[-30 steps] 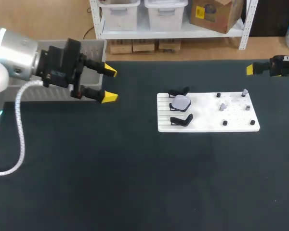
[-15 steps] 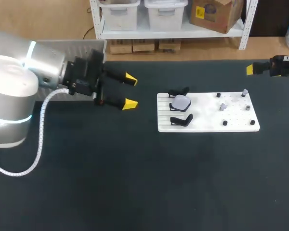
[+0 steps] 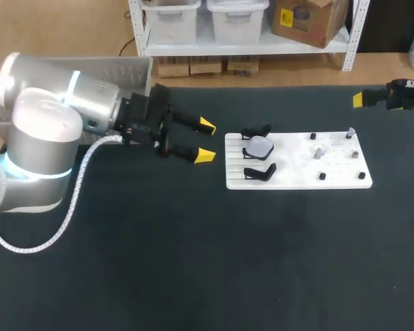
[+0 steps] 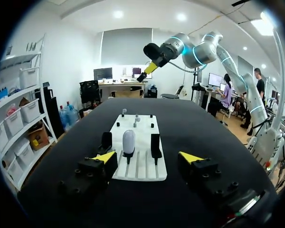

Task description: Pick up each earbud case from the left stands, insert the matching earbuds, close the lid, and place the case in the box.

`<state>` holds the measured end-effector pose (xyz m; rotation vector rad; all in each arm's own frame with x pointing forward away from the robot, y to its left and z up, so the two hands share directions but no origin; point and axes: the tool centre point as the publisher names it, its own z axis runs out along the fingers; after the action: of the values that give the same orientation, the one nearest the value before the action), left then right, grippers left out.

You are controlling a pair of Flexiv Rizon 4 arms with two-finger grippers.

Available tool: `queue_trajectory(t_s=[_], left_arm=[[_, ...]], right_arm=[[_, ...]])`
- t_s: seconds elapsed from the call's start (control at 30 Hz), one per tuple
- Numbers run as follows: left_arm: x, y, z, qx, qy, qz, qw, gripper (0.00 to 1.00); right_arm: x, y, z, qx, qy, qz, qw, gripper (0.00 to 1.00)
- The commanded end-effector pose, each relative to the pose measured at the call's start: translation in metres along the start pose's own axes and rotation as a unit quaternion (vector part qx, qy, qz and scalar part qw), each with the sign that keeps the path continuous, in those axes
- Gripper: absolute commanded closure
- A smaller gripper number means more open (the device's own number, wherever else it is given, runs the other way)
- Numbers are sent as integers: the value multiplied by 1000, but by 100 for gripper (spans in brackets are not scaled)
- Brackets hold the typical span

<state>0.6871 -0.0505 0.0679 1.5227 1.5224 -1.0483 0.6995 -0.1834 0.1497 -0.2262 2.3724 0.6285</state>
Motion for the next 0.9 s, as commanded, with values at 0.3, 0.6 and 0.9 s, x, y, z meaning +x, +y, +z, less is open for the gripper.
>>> queue_trajectory(t_s=[0.3, 0.6, 0.9], left_arm=[[6, 18, 32, 25, 20, -5, 999, 14], [6, 25, 47, 30, 26, 2, 999, 32], [12, 30, 59, 37, 31, -2, 999, 38]], right_arm=[[0, -1, 0, -2, 0, 0, 1000, 0], [0, -1, 0, -2, 0, 0, 1000, 0], [0, -1, 0, -2, 0, 0, 1000, 0]])
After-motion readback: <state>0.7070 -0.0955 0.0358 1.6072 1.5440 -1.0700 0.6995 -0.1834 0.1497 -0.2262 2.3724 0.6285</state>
